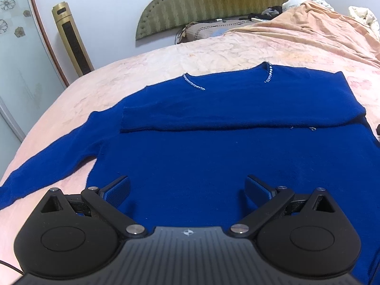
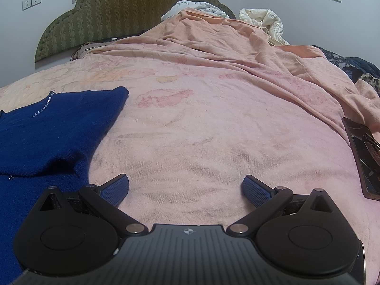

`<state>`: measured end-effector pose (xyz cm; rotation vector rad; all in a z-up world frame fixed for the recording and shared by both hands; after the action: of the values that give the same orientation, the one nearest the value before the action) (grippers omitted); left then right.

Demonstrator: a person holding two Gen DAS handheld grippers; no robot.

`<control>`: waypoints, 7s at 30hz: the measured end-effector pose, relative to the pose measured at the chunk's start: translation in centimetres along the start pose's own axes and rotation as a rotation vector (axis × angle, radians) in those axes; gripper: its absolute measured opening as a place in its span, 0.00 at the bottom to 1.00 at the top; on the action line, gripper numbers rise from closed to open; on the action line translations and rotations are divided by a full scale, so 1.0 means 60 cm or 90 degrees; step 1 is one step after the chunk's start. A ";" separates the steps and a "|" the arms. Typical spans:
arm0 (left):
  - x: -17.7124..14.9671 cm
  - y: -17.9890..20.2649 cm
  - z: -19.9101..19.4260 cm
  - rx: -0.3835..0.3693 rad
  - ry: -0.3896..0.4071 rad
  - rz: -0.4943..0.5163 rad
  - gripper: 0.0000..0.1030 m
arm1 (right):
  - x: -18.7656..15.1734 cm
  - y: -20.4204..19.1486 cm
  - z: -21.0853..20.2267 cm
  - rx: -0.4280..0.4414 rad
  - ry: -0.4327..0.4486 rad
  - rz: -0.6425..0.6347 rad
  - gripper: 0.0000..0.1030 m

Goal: Fold small clothes

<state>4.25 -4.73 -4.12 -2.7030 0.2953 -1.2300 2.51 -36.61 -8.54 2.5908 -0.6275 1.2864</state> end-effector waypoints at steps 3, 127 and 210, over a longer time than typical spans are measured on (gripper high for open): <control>0.002 -0.002 -0.008 0.004 0.010 0.007 1.00 | 0.000 0.000 0.001 0.000 0.000 0.000 1.00; 0.125 -0.153 0.144 -0.025 0.035 -0.077 0.83 | 0.070 -0.198 0.038 0.323 -0.055 0.338 0.08; -0.003 -0.275 0.033 -0.069 0.002 -0.088 0.18 | 0.004 -0.120 -0.173 0.155 0.046 -0.069 0.46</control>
<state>7.50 11.40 -1.87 -2.8576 0.1838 -1.2893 -1.57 -26.69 -1.82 2.7070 -0.3311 1.4966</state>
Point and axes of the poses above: each gripper's, at about its wrist camera, not at the fingertips, and z roughly the way its jaws point, y to its right, x to its top, the point moved 7 cm from there along z, roughly the way its jaws point, and after that the axes turned 2 degrees about y, right-handed, at the moved point
